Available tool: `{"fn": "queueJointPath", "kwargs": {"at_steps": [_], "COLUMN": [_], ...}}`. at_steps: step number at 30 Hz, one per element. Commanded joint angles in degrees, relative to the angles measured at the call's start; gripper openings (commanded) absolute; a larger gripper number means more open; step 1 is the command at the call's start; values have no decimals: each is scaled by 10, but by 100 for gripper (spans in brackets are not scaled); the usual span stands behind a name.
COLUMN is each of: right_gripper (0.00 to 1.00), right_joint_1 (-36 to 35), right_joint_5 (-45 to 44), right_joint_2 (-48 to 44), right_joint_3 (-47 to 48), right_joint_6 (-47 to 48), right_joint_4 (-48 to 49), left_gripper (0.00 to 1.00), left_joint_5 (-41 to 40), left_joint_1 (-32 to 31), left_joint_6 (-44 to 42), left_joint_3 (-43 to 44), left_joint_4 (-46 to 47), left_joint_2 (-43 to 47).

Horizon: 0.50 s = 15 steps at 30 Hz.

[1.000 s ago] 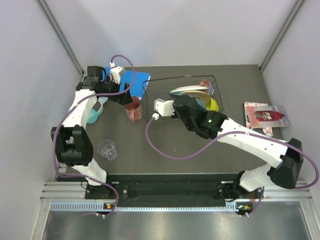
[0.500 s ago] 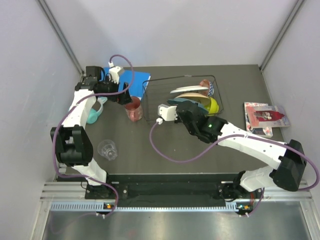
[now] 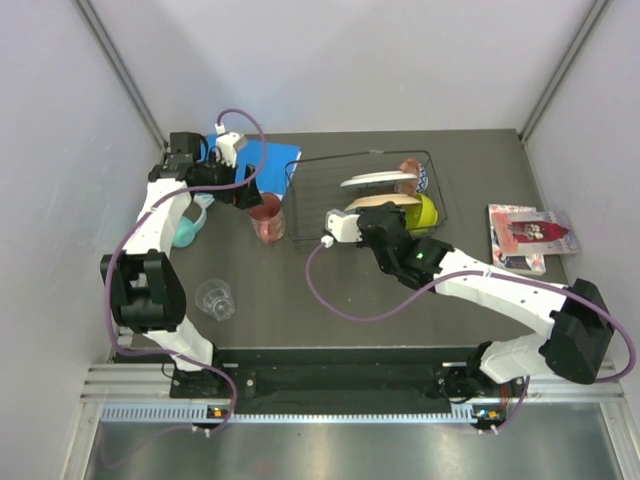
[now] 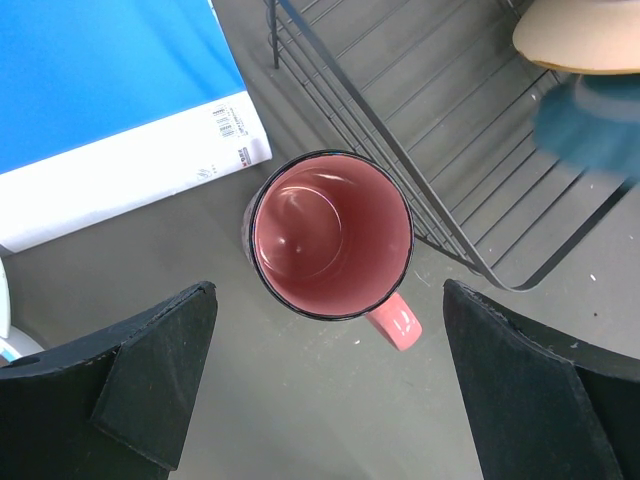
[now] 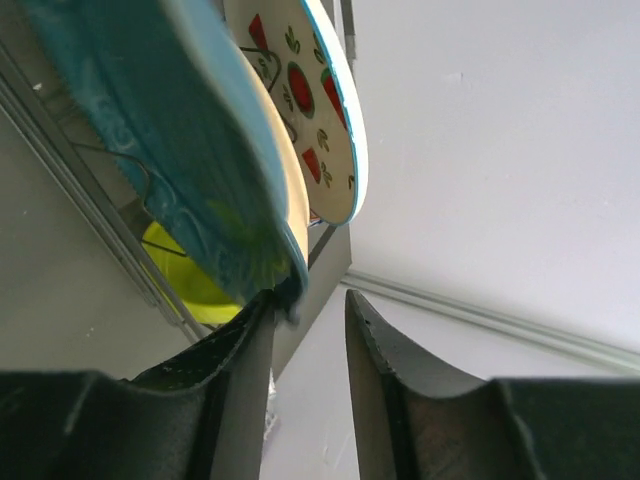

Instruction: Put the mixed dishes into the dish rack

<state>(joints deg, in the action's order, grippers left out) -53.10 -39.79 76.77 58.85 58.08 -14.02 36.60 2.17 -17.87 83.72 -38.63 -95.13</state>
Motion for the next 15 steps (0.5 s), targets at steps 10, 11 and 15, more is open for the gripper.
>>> {"fn": "queueJointPath", "kwargs": {"at_steps": [10,11,15], "right_gripper": [25,25,29], "right_joint_1": [32,33,33], "right_joint_5": [-15,-17,-16], "right_joint_2": [34,35,25], "right_joint_3": [30,30,37], "right_joint_6": [-20,-20,-46], "right_joint_4": [58,58,41], "left_gripper": [99,99,99], "left_joint_5": [13,13,17], "left_joint_1": [13,14,15], "left_joint_6": [-4,-3,-4], "left_joint_3": [15,15,12], "left_joint_4": [15,13,14], "left_joint_2": [-1,-1,-4]}}
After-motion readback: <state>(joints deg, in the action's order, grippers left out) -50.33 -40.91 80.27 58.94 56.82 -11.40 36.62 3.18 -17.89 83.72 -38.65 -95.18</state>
